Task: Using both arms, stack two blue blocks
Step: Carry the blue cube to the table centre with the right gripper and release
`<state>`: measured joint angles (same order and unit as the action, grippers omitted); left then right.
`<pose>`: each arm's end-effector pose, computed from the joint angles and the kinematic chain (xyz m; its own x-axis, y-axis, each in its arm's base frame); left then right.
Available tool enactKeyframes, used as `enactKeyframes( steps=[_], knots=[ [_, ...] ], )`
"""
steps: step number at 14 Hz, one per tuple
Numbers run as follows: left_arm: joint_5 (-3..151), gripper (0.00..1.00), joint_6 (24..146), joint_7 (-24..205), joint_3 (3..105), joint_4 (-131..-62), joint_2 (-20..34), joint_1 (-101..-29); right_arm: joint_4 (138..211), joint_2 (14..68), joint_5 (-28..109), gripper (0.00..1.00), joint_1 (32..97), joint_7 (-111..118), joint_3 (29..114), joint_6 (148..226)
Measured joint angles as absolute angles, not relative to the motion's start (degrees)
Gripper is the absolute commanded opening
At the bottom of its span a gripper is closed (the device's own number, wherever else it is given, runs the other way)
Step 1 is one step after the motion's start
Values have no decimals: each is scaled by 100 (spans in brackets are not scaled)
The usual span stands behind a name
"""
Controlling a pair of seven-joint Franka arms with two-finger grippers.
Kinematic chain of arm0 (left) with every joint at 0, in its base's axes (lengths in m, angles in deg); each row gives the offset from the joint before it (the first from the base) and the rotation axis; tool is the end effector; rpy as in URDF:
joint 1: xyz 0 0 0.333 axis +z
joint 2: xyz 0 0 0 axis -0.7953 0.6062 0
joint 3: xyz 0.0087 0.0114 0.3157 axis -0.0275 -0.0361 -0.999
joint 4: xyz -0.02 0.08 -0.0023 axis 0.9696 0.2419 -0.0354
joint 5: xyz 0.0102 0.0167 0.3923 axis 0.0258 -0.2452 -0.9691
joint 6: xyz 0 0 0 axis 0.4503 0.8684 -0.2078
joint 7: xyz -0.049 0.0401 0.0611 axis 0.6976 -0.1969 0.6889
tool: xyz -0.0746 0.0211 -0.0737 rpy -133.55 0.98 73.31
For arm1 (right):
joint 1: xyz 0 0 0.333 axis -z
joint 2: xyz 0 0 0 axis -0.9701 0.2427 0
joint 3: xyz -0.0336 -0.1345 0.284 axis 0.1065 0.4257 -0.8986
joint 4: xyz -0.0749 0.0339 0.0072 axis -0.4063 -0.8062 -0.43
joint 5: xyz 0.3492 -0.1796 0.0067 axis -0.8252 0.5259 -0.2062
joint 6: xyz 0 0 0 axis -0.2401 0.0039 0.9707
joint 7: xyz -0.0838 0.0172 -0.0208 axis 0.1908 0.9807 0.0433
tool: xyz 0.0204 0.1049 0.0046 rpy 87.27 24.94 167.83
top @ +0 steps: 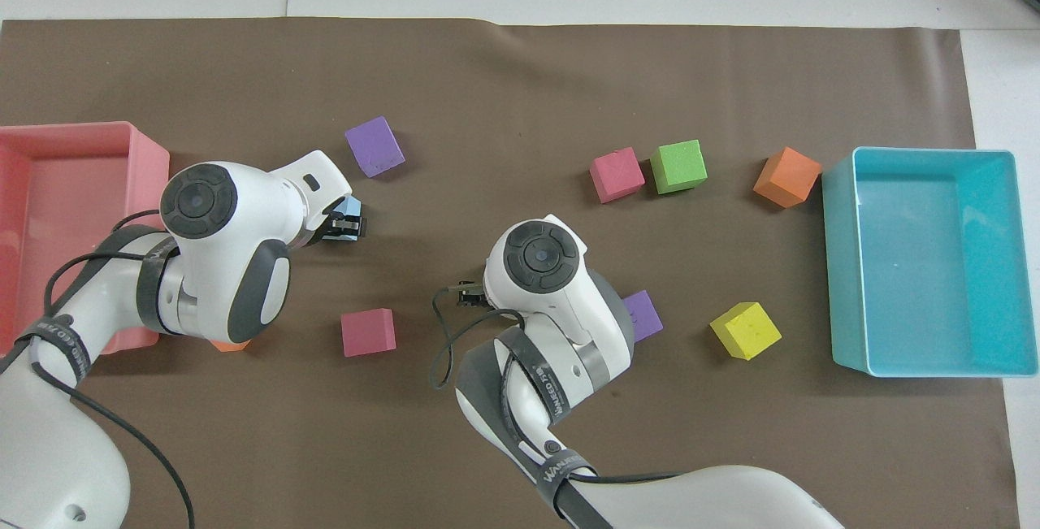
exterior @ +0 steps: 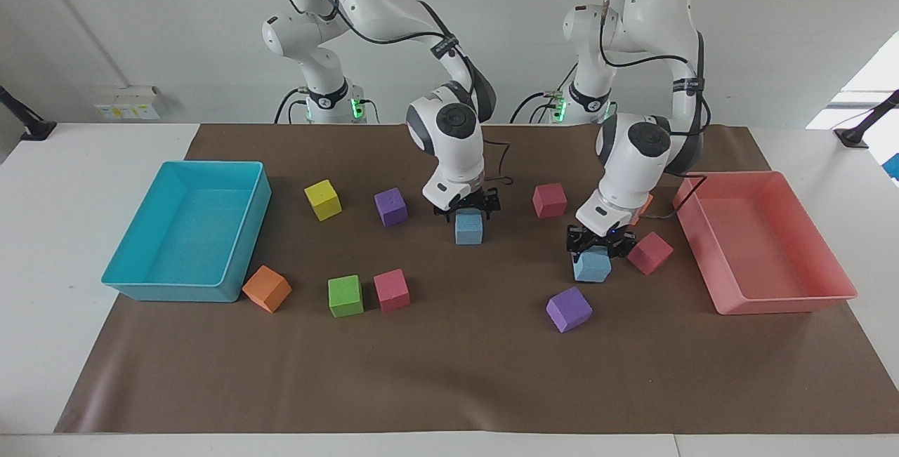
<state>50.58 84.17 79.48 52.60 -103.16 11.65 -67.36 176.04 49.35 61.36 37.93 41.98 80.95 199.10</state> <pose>0.5829 -0.1662 0.3410 0.9773 -0.1717 0.1241 -0.1773 -0.9835 0.0350 0.5205 0.3809 0.3142 0.9990 -0.0151 -0.0429 -0.0198 -0.9936 -0.1115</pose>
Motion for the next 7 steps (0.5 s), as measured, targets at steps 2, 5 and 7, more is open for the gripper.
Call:
enactKeyframes(
  steps=[2,5,7],
  knots=[
    [5058,0,7997,7961,5242,-9989,1145,-6735,17549,4868,6136,100,3963,4198,8104,19907],
    [5056,0,7877,8062,5255,-9769,1153,-6749,17497,4594,6078,100,4183,4198,8110,19727],
    [4909,0,7813,8423,5280,-9604,1186,-6877,17495,4347,5610,100,4354,4146,8113,19530]
  ],
)
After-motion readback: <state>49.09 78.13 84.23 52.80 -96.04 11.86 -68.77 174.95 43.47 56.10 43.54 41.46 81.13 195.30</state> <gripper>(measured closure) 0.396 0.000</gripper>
